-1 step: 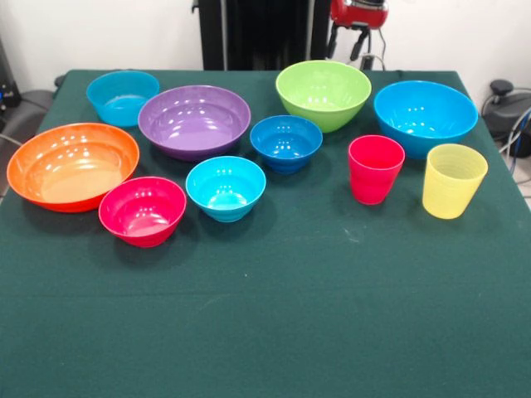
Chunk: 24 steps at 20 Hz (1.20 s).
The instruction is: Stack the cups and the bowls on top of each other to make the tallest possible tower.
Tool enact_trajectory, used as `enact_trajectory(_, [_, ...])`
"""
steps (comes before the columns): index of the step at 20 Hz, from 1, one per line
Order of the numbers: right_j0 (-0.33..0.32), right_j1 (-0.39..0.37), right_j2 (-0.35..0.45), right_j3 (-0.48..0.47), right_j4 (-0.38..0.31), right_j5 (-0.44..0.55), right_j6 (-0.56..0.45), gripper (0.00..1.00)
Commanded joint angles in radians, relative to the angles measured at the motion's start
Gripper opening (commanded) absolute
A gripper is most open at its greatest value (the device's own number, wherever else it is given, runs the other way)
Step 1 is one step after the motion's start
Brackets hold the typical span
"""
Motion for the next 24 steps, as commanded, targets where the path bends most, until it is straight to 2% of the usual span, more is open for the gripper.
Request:
enact_trajectory(1, [-0.005, 0.087, 0.066, -0.183, 0.005, 0.014, 0.047, 1.00])
enact_trajectory(13, [0.012, 0.103, 0.063, -0.197, 0.011, 0.005, 0.060, 1.00])
enact_trajectory(21, [-0.007, 0.073, 0.075, -0.186, -0.008, 0.030, 0.056, 1.00])
enact_trajectory(24, [-0.010, 0.040, 0.082, -0.162, -0.014, 0.053, 0.057, 1.00])
